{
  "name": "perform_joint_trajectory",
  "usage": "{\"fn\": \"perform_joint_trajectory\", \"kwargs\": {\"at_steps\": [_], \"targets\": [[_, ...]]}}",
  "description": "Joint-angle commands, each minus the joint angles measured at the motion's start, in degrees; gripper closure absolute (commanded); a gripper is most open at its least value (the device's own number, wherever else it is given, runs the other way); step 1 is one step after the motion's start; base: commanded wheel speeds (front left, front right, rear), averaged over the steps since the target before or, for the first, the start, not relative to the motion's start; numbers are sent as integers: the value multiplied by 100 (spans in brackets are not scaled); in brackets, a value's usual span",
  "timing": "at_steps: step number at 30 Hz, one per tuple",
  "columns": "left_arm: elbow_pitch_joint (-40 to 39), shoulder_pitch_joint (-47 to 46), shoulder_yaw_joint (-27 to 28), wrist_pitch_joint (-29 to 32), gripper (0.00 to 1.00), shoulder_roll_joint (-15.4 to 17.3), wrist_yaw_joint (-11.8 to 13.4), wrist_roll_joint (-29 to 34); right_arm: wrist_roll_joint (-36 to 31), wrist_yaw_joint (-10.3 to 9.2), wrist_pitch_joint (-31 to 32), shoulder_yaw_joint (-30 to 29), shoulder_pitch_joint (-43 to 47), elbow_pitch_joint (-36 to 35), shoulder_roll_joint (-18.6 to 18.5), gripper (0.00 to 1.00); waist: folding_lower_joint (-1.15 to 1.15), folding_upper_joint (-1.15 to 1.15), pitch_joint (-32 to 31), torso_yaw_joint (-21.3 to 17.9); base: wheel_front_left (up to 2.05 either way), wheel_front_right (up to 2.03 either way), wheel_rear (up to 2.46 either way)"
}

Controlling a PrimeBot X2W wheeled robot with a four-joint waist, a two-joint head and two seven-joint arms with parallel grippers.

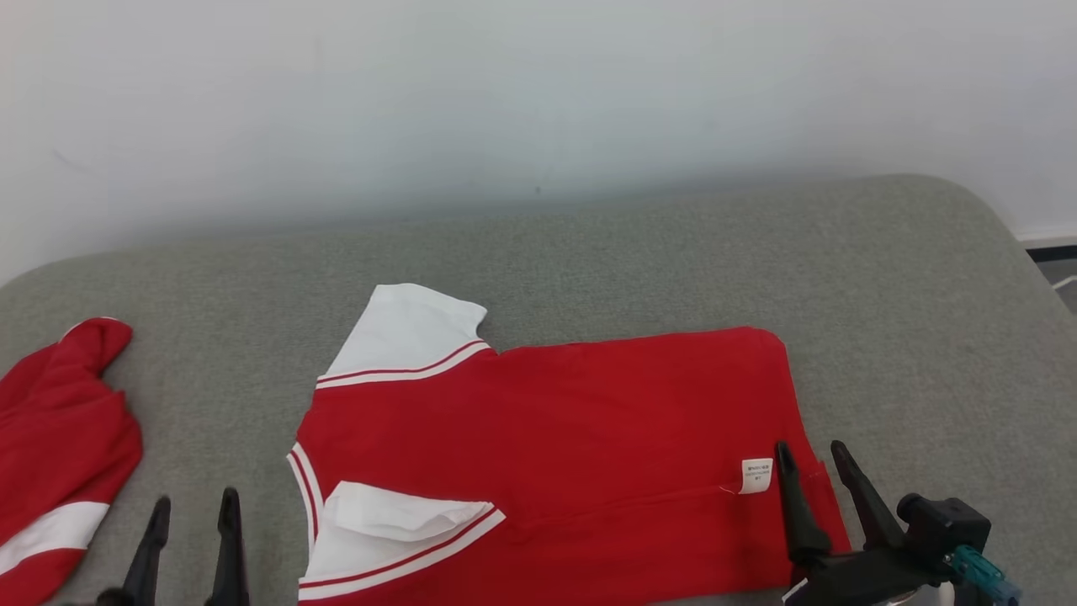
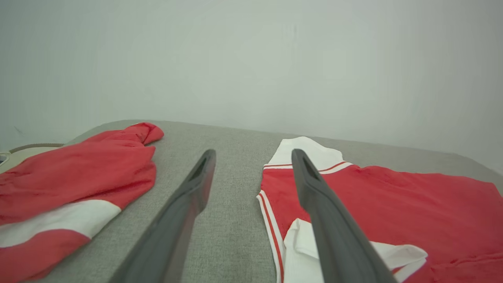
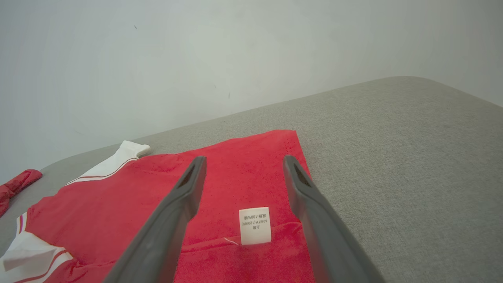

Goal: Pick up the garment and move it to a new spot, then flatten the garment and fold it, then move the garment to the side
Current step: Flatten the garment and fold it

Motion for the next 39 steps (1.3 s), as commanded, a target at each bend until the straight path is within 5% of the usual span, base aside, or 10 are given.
{"fn": "perform_joint_trajectory", "kwargs": {"at_steps": [1, 22, 39], "targets": [[132, -197, -31, -13, 0, 116, -51, 41, -14, -3, -16, 35, -96, 3, 15, 0, 0, 0, 107, -134, 0, 0, 0], [1370, -2838, -355, 1063, 0, 1577, -329, -575, -30, -3, -64, 437, -1091, -77, 492, 0, 0, 0, 1316, -1487, 0, 0, 0], [2766, -4313, -1365, 1718, 0, 2390, -342, -1385, -36, -3, -66, 529, -1621, -322, 642, 0, 0, 0, 2037, -1915, 0, 0, 0]]}}
